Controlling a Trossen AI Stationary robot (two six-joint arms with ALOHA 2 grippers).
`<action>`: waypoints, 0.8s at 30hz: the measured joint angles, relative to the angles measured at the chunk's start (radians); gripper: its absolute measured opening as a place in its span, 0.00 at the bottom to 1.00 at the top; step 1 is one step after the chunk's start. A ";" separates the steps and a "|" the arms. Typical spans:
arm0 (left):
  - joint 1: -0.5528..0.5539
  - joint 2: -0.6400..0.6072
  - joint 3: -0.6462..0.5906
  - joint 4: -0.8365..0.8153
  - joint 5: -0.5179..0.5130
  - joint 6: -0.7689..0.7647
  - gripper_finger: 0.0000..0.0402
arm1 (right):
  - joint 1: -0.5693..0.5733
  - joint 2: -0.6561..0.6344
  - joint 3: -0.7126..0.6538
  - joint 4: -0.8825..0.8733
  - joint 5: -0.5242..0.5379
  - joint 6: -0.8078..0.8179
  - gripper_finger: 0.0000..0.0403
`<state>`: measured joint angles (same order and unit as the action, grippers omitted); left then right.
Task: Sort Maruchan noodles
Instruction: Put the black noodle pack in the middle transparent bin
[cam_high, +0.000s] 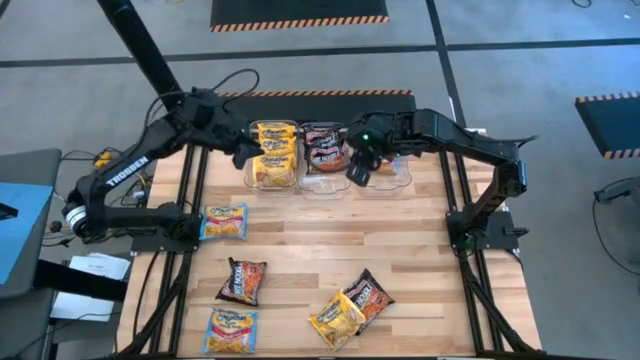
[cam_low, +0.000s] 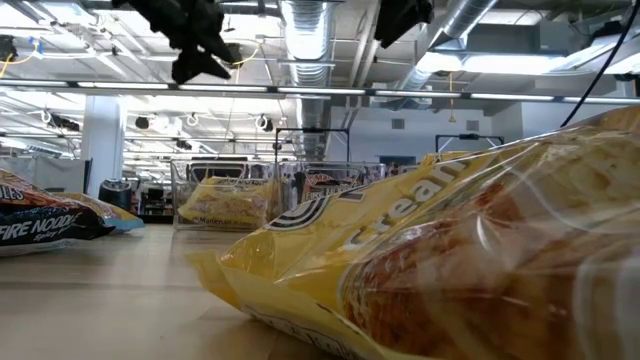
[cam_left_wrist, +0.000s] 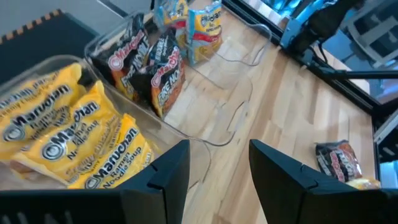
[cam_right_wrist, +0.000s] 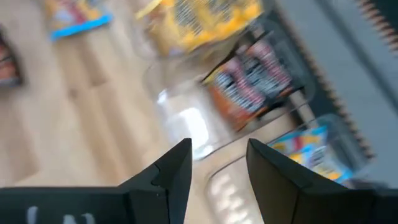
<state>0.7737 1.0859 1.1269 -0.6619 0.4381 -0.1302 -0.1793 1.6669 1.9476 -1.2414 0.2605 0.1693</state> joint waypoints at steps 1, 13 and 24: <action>-0.003 0.000 0.017 -0.017 0.000 0.008 0.38 | 0.009 0.000 0.000 -0.019 -0.026 0.014 0.45; -0.038 -0.013 0.045 -0.129 -0.006 0.034 0.38 | 0.201 0.025 -0.003 -0.157 -0.247 0.085 0.56; -0.089 -0.013 0.045 -0.156 -0.006 0.041 0.38 | 0.395 0.124 -0.001 -0.245 -0.319 0.200 0.56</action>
<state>0.6847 1.0733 1.1717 -0.8180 0.4324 -0.0891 0.2158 1.7910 1.9467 -1.4860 -0.0582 0.3697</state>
